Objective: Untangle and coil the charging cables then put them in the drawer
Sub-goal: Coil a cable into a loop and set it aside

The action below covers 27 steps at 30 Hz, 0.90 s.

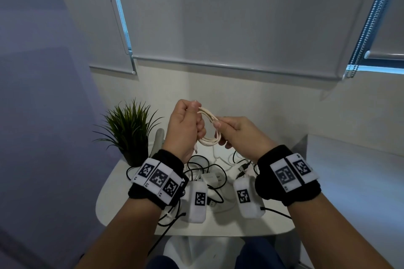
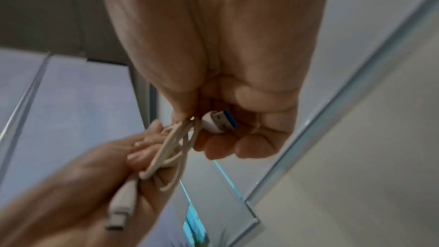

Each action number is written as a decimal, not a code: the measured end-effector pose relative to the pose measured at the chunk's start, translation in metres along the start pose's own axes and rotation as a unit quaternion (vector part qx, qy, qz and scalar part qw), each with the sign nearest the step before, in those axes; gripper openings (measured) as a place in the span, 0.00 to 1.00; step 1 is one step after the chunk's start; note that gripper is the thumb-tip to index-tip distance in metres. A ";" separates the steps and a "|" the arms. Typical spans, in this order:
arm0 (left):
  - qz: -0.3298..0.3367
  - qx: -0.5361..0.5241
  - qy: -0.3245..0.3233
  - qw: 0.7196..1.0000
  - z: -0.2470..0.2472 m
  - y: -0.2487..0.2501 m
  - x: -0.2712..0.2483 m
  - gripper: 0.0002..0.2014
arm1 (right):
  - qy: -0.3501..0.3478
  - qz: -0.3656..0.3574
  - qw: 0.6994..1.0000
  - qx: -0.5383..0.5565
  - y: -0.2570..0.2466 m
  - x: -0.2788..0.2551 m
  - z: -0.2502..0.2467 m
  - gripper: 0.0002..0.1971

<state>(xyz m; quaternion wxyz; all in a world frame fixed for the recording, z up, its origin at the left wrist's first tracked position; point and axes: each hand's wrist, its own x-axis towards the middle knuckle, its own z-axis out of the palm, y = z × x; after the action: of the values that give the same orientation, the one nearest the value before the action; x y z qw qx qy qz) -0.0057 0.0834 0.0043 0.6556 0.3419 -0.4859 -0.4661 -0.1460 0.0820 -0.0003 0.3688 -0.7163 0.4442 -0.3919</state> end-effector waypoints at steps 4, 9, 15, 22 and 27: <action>0.002 0.009 -0.008 1.000 -0.002 0.003 0.000 0.09 | 0.008 0.065 0.985 0.159 -0.003 -0.002 -0.001 0.07; -0.003 0.031 -0.015 0.999 -0.002 0.001 -0.001 0.09 | 0.012 0.070 0.982 0.176 -0.004 -0.001 -0.002 0.05; -0.017 0.088 -0.043 0.995 -0.011 0.000 0.002 0.06 | 0.063 0.065 0.981 0.169 0.002 0.000 -0.002 0.07; -0.017 0.226 -0.079 0.971 -0.037 0.001 0.000 0.06 | 0.123 0.073 0.969 0.202 0.006 0.001 -0.014 0.07; -0.045 0.160 -0.057 0.984 -0.033 0.000 -0.009 0.07 | 0.130 0.059 0.977 0.161 0.007 0.006 -0.016 0.08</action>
<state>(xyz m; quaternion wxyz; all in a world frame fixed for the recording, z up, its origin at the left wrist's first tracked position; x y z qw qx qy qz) 0.0253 0.0920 -0.0080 0.5421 0.4370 -0.5745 -0.4302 -0.1613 0.0717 0.0020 0.4408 -0.5629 0.4611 -0.5255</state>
